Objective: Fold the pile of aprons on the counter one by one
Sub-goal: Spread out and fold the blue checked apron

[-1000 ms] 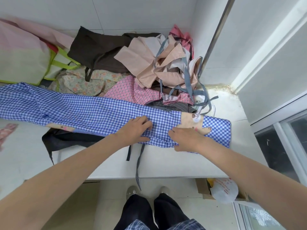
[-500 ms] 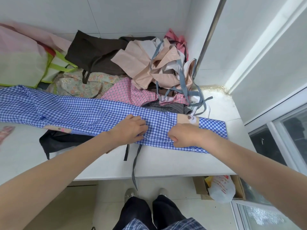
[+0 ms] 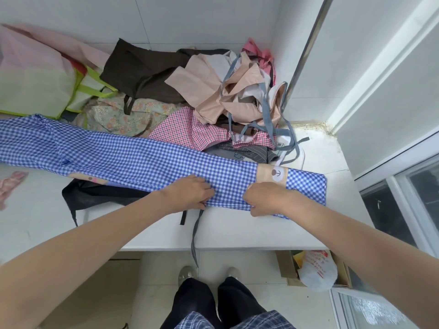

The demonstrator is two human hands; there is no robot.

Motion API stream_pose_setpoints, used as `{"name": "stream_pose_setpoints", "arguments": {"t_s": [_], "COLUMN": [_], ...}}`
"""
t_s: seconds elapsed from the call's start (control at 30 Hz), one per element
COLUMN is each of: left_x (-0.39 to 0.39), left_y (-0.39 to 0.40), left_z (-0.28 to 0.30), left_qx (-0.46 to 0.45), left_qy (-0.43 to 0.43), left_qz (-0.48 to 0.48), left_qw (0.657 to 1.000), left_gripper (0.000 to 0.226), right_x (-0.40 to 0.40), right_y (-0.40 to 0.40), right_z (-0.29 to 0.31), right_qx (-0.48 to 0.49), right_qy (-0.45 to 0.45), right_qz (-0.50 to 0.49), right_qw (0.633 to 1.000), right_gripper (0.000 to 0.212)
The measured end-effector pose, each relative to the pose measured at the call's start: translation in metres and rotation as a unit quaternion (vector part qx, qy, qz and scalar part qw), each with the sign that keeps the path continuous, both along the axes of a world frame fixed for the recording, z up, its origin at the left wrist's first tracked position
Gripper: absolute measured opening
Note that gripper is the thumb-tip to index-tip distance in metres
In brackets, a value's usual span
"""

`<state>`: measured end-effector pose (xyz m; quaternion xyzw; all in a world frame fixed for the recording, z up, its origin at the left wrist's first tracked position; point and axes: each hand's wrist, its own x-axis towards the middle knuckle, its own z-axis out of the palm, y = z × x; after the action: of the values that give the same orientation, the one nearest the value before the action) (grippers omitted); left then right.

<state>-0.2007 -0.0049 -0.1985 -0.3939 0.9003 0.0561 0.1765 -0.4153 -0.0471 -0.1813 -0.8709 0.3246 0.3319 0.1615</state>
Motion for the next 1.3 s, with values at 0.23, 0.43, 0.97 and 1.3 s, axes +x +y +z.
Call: {"name": "stream_pose_setpoints", "arguments": {"t_s": [0.23,0.43,0.97,1.3], "left_x": [0.003,-0.01,-0.016,-0.006], "left_y": [-0.006,-0.013,-0.009,-0.005], "left_z": [0.009,0.014,-0.005,-0.012], "left_qx": [0.038,-0.069,0.008,0.132], "left_qy": [0.074,-0.046,-0.057,0.123], "left_qz": [0.078,0.057,0.06,0.171], "left_qw": [0.993,0.995,0.997,0.969], "left_gripper": [0.016,0.033,0.028,0.01], "right_x": [0.002,0.006,0.007,0.074], "right_y": [-0.003,0.002,0.008,-0.017], "right_z": [0.017,0.033,0.013,0.029], "right_qx": [-0.029,-0.124,-0.08,-0.009], "right_qy": [0.007,0.017,0.131,-0.215], "right_qz": [0.012,0.039,0.056,-0.187], "right_qw": [0.999,0.991,0.987,0.959], "right_gripper": [0.027,0.022,0.034,0.01]}}
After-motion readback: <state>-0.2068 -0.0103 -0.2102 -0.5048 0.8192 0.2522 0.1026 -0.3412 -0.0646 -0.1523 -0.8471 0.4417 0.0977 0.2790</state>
